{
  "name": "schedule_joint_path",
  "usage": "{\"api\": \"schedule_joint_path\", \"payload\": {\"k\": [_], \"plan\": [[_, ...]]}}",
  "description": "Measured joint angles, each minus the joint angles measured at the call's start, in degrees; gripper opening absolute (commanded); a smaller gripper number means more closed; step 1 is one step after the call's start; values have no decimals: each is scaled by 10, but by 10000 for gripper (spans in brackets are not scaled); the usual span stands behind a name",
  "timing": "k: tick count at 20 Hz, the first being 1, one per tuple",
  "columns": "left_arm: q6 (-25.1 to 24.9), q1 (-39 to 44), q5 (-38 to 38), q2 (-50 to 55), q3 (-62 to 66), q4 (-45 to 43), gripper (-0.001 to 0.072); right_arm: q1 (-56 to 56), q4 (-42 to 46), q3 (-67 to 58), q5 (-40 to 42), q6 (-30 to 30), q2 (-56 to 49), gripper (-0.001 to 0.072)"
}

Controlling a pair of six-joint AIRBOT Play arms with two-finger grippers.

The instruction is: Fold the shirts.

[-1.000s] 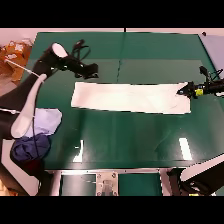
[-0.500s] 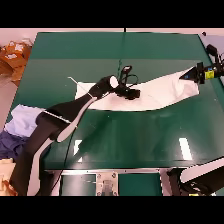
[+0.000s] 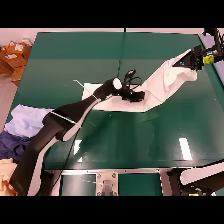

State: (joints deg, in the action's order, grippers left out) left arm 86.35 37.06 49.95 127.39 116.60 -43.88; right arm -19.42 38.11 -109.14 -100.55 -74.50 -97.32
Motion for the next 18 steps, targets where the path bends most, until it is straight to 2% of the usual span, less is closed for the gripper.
{"api": "schedule_joint_path", "payload": {"k": [5,7,12,14,15,16,17,18], "plan": [[-21,-121,184,-94,1,-61,24,42,0,-1,16,-29,2,19],[-24,-176,235,-141,2,-80,24,75,0,3,30,-45,2,19],[-37,-278,291,-225,2,-102,25,218,28,16,114,-116,-4,20],[-55,-299,303,-241,2,-103,24,291,63,20,160,-160,-22,59],[-64,-306,310,-244,2,-106,25,328,73,20,186,-181,-35,107],[-74,-312,318,-247,2,-108,25,368,82,21,219,-201,-51,368],[-84,-316,324,-250,2,-109,25,408,89,22,261,-216,-70,563],[-92,-318,330,-252,2,-108,24,441,96,23,306,-225,-87,562]]}}
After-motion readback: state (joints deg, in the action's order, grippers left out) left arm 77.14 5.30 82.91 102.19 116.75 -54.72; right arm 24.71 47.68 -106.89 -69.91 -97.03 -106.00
